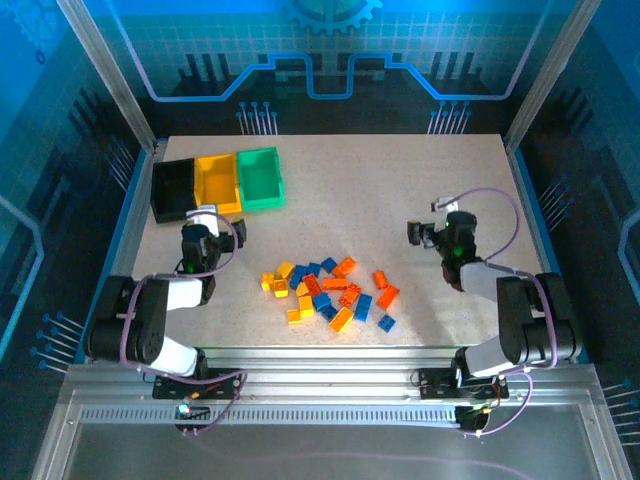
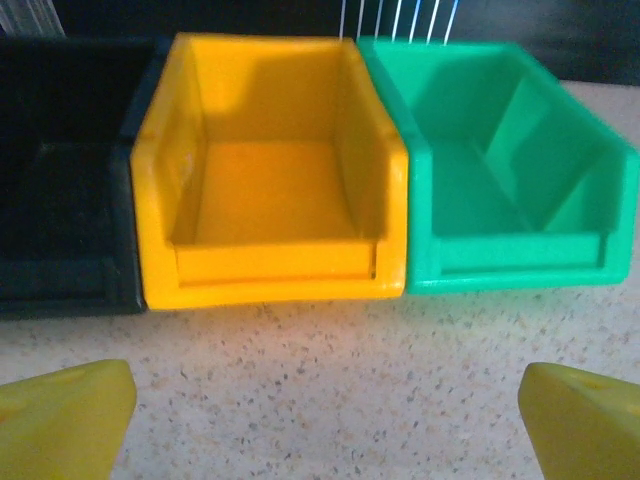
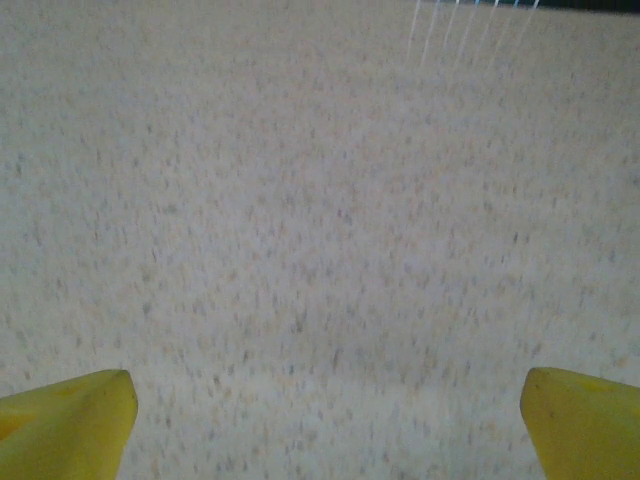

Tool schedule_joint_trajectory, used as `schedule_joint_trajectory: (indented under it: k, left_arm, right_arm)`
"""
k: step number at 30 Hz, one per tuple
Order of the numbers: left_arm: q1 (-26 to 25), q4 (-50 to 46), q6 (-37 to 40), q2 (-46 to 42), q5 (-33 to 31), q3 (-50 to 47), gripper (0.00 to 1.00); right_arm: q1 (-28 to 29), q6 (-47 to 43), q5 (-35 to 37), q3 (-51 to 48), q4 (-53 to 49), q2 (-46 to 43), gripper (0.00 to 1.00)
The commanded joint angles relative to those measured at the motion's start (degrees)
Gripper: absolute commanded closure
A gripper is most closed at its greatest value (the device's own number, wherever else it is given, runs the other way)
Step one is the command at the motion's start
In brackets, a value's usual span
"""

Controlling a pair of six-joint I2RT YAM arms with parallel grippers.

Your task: Sort the legos into containers by color

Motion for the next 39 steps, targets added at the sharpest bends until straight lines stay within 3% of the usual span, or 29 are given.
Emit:
schedule_joint_trajectory:
  k: [1,5,8,10,12,13,16,20,21,24,26,28,30,33,39]
  left_arm:
    - [-0.5,-7.8,-1.5,-8.4,-4.6,1.8,0.01]
    - [-0.5,-15.2,-10.6,-15.7,-10.3,4.3,0.01]
    - [-0.2,-17.0,-19.1,-17.5,-12.4,6.4,0.01]
    - [0.3,-24.3,-31.4,-19.0,-16.3,8.5,0.01]
    - [1.3,-39.4,-47.9,-21.5,-18.5,11.4,0.01]
    - [2.7,-41.5,-49.9,-21.9,-15.2,12.4,0.01]
    - [4.8,-36.6,-44.0,-20.6,-3.3,13.7,0.01]
    - [4.8,-42.6,-39.2,-15.0,1.3,22.0,0.01]
    - [4.6,-45.7,-36.2,-12.6,2.5,25.5,0.01]
    - [2.5,-56.7,-29.7,-5.7,0.7,36.2,0.01]
    - [0.5,-60.9,-25.6,-1.7,-1.5,41.5,0.01]
    - [-0.7,-64.0,-22.5,3.3,-2.6,46.7,0.01]
    - [-1.1,-65.8,-20.0,8.1,-2.7,51.0,0.07]
    - [-2.0,-69.2,-17.1,15.2,-4.9,56.9,0.10]
    - [-2.8,-76.8,-16.0,29.0,-9.3,68.7,0.16]
  right_arm:
    - [1.5,1.6,2.3,6.6,-13.6,-2.5,0.00]
    - [5.0,7.1,11.4,9.3,-18.9,-5.0,0.00]
    - [8.9,13.1,23.1,12.9,-21.4,-4.8,0.00]
    - [7.9,19.7,17.1,17.7,-26.7,-3.4,0.00]
    - [4.8,23.7,1.6,22.5,-32.0,-0.8,0.00]
    - [3.7,24.0,-5.2,24.7,-33.5,1.3,0.00]
    - [3.6,24.0,-12.8,28.0,-35.6,5.3,0.00]
    - [6.3,23.5,-7.2,23.6,-30.4,2.0,0.00]
    - [8.0,21.9,-1.7,24.3,-33.2,0.9,0.00]
    - [16.2,16.5,26.5,24.7,-35.1,-1.7,0.00]
    - [16.6,18.6,32.7,23.7,-33.4,-1.8,0.00]
    - [12.2,26.7,25.4,25.0,-38.3,-0.9,0.00]
    - [6.2,30.8,11.3,25.2,-39.4,0.5,0.00]
    - [2.5,31.0,0.2,20.2,-31.9,-1.1,0.00]
    - [2.5,25.8,-4.0,20.6,-34.5,-4.2,0.00]
